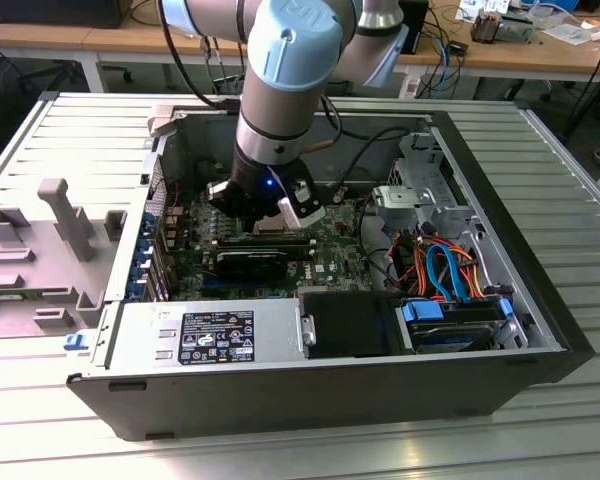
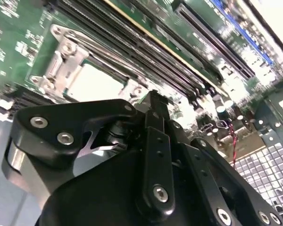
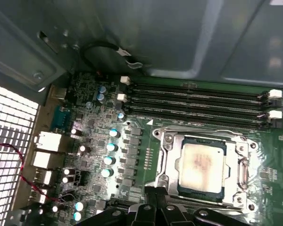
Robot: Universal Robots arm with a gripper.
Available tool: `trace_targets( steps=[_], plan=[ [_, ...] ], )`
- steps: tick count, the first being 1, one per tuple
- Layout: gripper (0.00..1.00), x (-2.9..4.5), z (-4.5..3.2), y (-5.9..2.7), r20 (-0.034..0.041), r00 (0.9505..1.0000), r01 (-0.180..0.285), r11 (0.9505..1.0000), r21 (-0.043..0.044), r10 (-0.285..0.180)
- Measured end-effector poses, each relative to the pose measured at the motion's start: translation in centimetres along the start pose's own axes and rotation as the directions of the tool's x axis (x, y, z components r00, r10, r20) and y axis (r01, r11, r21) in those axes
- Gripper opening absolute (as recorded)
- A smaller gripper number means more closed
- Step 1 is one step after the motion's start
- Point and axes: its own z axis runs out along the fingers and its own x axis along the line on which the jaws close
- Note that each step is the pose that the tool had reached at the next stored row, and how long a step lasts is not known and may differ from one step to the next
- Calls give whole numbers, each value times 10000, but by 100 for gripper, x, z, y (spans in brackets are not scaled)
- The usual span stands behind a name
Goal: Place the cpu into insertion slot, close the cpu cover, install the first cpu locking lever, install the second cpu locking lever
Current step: 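Install the second cpu locking lever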
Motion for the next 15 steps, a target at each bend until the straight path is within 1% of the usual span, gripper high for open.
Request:
trace_targets(
  steps=[1,2,4,5,6,7,8,9,10,12,15],
  plan=[
    [11,-25,-5,-3,-21,10000,-36,10000,90,37],
    [11,-44,-8,-5,-29,10000,-73,9998,157,73],
    [11,-80,-13,-10,-61,9998,-172,9986,496,175],
    [11,-93,-16,-12,-83,9997,-221,9972,714,227],
    [11,-103,-18,-13,-99,9996,-261,9956,899,271],
    [11,-123,-20,-15,-127,9993,-332,9916,1252,350],
    [11,-134,-22,-16,-144,9991,-367,9889,1443,392],
    [11,-145,-26,-15,-155,9990,-392,9867,1579,422],
    [11,-161,-35,-6,-165,9988,-425,9839,1734,461],
    [11,-175,-53,23,-172,9987,-446,9822,1822,485],
    [11,-191,-90,86,-181,9986,-461,9802,1925,505]
  ],
)
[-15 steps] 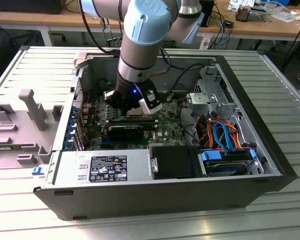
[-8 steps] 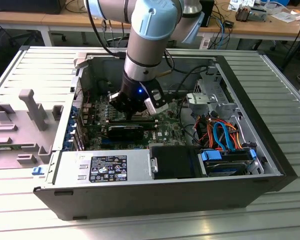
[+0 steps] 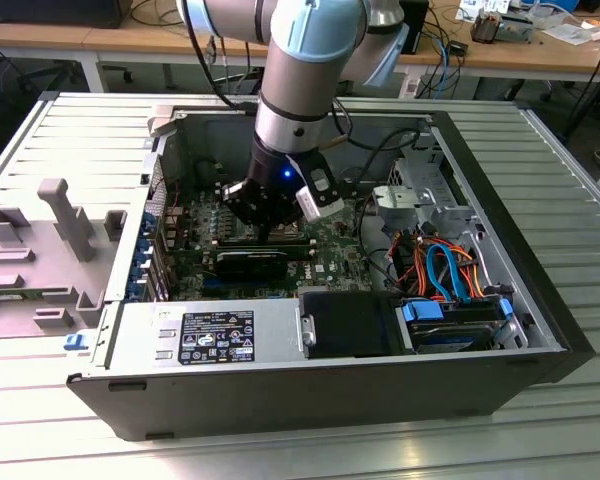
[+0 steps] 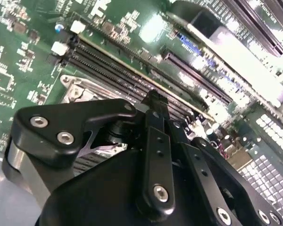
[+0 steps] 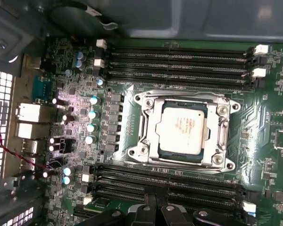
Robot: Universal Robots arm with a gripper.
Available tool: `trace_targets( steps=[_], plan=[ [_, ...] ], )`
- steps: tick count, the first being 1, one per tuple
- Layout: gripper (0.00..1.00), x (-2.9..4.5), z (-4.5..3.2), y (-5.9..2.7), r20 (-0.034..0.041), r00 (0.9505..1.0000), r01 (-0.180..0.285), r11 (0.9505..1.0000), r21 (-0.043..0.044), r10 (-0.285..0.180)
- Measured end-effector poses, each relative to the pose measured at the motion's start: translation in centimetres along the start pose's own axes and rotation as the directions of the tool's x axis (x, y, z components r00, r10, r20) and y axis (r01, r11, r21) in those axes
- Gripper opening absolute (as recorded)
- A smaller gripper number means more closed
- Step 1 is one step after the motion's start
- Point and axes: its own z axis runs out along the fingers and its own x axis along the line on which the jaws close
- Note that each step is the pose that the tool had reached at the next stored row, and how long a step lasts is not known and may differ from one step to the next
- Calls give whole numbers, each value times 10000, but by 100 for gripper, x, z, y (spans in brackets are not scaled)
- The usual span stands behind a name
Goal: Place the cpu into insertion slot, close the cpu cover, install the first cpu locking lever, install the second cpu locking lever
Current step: 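Install the second cpu locking lever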
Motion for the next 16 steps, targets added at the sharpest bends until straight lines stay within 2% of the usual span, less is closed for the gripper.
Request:
trace_targets(
  steps=[3,9,11,13,16],
  plan=[
    [11,3,-78,29,-6,10000,-10,10000,61,10],
    [11,53,-400,44,-13,10000,-21,9999,129,21],
    [11,64,-464,45,-13,10000,-22,9999,133,22],
    [11,71,-509,45,-13,10000,-26,9999,134,26],
    [11,73,-515,45,6,10000,-29,9999,134,29]
  ],
)
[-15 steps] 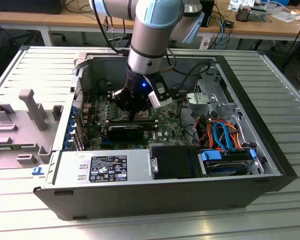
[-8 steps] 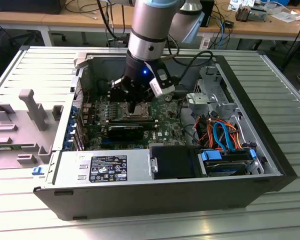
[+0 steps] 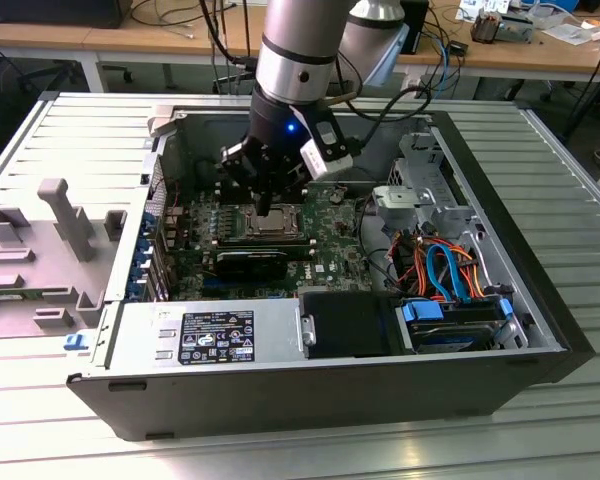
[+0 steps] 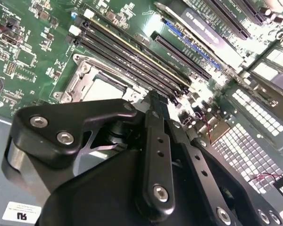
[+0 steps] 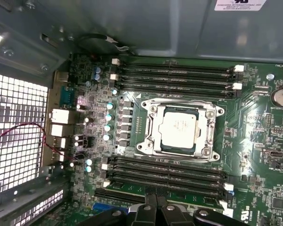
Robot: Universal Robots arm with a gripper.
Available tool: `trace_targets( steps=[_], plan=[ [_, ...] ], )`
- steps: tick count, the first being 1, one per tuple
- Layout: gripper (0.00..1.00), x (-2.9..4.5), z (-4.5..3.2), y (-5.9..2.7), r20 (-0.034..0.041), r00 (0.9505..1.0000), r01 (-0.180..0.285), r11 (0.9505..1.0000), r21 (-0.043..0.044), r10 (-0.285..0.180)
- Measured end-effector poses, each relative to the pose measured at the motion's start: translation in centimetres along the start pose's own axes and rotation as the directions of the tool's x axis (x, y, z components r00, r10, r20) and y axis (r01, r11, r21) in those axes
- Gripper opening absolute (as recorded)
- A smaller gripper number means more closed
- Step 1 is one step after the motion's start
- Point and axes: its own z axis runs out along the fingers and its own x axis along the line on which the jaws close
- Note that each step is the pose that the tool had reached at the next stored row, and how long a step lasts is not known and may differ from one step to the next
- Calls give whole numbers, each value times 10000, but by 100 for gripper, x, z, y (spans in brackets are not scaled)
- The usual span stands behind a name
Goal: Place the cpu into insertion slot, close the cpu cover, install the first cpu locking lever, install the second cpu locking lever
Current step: 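Install the second cpu locking lever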
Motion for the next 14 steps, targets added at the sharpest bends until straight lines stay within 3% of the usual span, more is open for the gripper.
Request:
trace_targets(
  steps=[1,3,5,6,7,14],
  plan=[
    [11,0,-1,0,224,9997,-6,10000,27,5],
    [11,0,0,0,574,9984,-14,10000,61,11],
    [11,-1,0,0,1164,9932,-34,9999,121,20],
    [11,0,2,0,1418,9899,-42,9999,145,21],
    [11,1,2,0,1543,9880,-47,9999,158,22],
    [11,2,2,0,1543,9880,-48,9999,161,23]
  ],
)
